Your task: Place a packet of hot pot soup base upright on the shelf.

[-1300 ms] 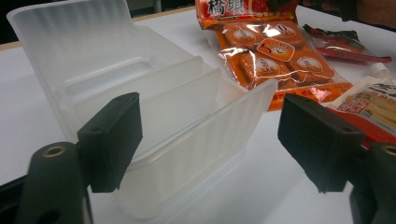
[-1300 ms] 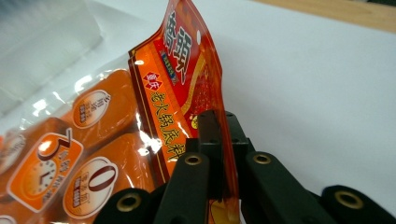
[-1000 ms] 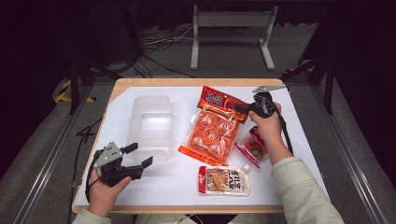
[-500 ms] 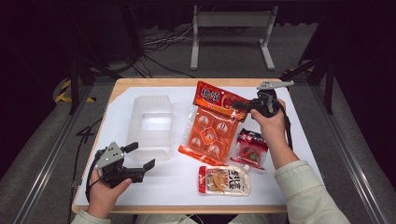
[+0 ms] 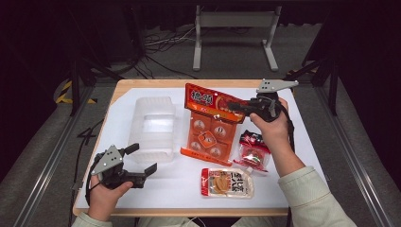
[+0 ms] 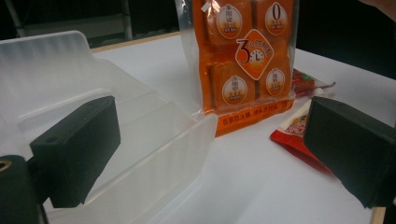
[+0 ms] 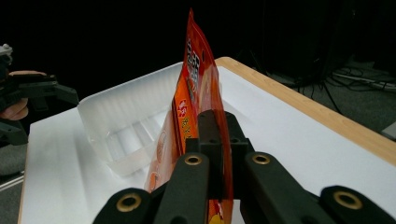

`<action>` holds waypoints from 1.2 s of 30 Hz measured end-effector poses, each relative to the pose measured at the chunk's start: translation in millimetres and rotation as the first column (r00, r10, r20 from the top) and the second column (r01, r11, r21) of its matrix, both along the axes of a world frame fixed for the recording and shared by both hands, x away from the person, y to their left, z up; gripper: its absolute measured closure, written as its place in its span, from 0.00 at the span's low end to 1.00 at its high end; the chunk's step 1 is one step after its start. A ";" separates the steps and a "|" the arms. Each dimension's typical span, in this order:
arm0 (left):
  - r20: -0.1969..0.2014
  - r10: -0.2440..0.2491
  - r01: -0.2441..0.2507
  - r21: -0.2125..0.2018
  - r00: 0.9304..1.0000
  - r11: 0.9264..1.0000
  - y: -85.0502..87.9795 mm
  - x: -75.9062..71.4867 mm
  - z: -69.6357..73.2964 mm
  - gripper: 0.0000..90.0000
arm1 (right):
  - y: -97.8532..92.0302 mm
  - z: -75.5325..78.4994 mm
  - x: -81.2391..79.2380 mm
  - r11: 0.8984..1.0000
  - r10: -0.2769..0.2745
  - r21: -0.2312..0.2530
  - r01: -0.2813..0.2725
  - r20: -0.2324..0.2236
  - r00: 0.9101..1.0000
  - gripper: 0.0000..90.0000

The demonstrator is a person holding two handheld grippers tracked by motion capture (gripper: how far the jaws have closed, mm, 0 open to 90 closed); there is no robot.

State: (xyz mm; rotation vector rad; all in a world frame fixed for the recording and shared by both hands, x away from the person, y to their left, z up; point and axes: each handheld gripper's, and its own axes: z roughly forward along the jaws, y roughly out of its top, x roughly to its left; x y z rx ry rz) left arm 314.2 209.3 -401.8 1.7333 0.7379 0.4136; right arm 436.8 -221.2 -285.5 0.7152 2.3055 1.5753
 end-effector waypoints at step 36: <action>0.056 -0.106 0.108 -0.051 0.993 0.993 -45.6 28.6 24.3 0.03 | 17.4 50.3 -54.3 0.988 0.154 -0.037 -0.150 0.150 0.977 1.00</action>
